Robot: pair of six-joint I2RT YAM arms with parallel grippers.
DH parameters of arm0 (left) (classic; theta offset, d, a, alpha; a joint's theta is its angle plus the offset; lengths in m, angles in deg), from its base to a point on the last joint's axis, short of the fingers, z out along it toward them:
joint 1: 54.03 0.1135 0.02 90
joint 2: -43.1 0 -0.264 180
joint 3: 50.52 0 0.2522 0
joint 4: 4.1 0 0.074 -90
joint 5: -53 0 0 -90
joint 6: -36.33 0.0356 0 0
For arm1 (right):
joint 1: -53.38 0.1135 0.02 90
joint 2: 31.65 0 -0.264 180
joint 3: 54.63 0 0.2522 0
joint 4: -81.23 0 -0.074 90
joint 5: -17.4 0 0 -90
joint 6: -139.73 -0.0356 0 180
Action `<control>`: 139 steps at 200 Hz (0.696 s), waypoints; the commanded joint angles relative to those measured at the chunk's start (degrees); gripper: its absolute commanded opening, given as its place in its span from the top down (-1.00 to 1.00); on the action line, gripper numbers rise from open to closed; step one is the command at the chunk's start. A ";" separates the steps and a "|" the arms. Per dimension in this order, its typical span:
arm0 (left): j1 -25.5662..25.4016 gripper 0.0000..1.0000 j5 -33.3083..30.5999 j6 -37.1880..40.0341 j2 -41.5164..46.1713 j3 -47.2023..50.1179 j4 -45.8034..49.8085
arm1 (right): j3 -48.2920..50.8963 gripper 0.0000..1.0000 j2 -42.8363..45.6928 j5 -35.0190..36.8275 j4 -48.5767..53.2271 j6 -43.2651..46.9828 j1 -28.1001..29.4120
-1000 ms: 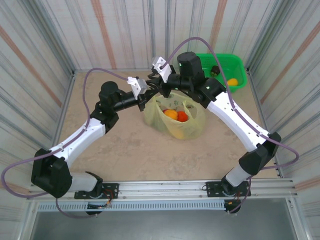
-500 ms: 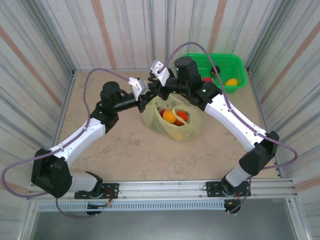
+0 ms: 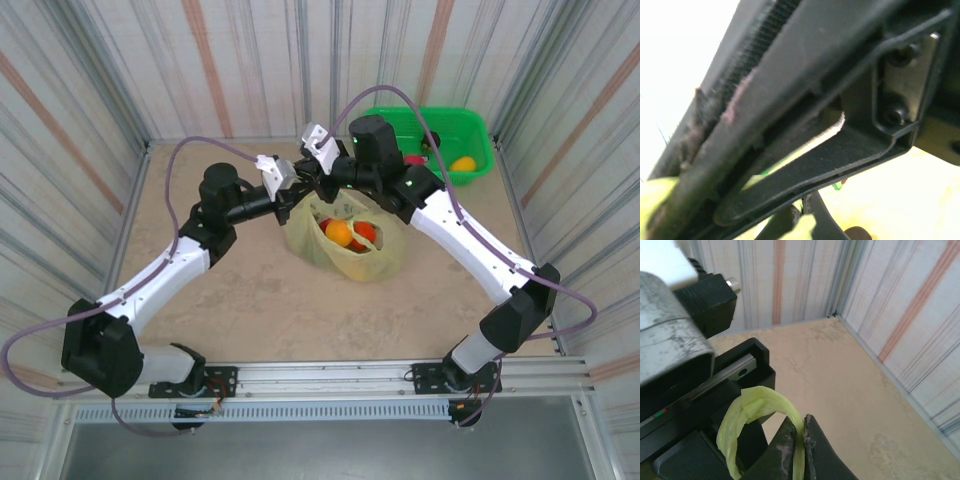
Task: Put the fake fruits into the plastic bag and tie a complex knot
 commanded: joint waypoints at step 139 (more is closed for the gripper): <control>6.67 -0.44 3.74 -14.49 4.10 5.46 -15.96 | 14.49 1.00 5.78 -21.42 -41.16 -26.88 -11.88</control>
